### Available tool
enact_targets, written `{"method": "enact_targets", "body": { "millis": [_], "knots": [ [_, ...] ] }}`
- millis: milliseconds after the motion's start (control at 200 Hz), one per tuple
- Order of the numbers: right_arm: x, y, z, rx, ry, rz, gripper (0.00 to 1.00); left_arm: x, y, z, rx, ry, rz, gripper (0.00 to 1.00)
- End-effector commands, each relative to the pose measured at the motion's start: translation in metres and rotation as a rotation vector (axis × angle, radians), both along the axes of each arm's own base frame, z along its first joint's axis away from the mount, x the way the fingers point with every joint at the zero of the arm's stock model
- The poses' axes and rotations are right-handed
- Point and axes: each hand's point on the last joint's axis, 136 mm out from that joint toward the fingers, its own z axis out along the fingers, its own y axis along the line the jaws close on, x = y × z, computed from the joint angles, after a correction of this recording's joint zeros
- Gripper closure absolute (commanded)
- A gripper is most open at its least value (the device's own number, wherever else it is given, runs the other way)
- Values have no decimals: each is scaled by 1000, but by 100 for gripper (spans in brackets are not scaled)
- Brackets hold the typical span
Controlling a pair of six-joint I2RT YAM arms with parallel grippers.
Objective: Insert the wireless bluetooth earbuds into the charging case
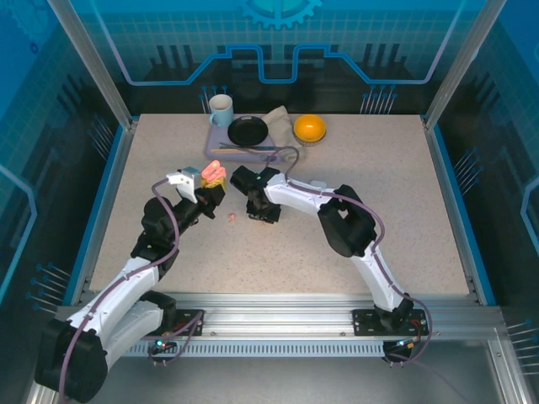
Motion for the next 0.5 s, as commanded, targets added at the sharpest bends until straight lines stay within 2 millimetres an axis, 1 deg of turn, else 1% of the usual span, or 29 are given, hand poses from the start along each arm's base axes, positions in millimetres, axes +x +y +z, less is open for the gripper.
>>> {"method": "enact_targets", "body": {
  "millis": [0,40,105,280,400,495],
  "knots": [
    [17,-19,34,20,-95,-35,73,-2,-9,23,8,-64,-61,100],
    [17,-26,37,15,-103,-37,73,-2,-12,22,7,-59,-86,100],
    [20,-38,46,19,-127,-39,73,-5,-19,22,3,-57,-131,100],
    [25,-80,71,26,-189,-53,74,-6,-36,18,-6,-44,-237,100],
    [32,-109,101,75,-258,-54,74,-5,-49,20,13,-59,-296,100],
    [40,-125,132,136,-337,-37,75,-7,-70,19,85,-87,-362,100]
  ]
}}
